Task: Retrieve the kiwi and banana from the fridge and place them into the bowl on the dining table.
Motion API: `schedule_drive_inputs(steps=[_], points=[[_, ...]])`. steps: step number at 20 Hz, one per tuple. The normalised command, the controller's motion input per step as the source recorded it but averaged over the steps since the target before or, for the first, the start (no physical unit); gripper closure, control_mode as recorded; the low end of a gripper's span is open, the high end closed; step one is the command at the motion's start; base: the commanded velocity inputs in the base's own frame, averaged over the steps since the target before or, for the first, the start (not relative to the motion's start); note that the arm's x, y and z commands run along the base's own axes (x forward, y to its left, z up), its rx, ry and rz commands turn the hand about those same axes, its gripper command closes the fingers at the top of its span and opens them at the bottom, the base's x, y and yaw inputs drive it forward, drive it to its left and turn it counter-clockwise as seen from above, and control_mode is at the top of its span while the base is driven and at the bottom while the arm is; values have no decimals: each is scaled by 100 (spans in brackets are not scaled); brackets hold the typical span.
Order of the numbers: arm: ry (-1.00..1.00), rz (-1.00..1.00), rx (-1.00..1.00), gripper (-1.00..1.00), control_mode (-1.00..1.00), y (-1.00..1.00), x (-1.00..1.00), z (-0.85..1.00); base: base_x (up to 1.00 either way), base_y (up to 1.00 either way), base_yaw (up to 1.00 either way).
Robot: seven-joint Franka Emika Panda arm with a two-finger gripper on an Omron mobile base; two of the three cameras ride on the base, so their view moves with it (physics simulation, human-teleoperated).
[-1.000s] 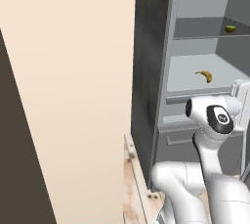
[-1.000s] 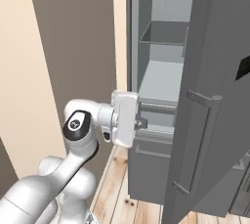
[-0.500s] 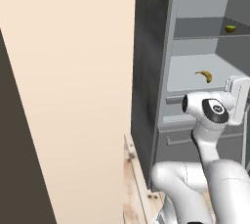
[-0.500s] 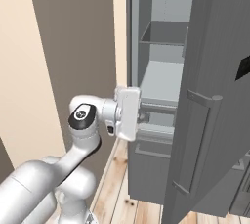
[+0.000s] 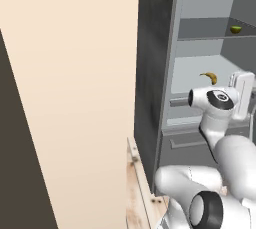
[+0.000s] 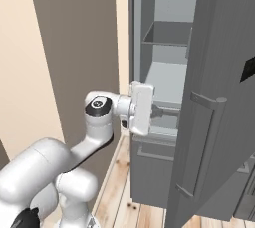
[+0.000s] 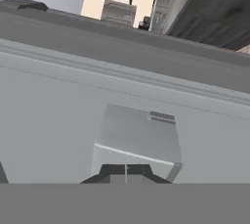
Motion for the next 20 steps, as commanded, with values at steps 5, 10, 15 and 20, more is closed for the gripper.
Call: schedule_drive_inputs(steps=[5,10,15,20], points=[[0,-5,1,100,-100,-48,31,-5,0,0,0],[0,-5,0,100,-100,-28,26,-1,0,0,0],[0,-9,0,100,-100,-44,12,0,0,0,0],[0,-11,0,100,-100,-50,1,0,0,0,0]])
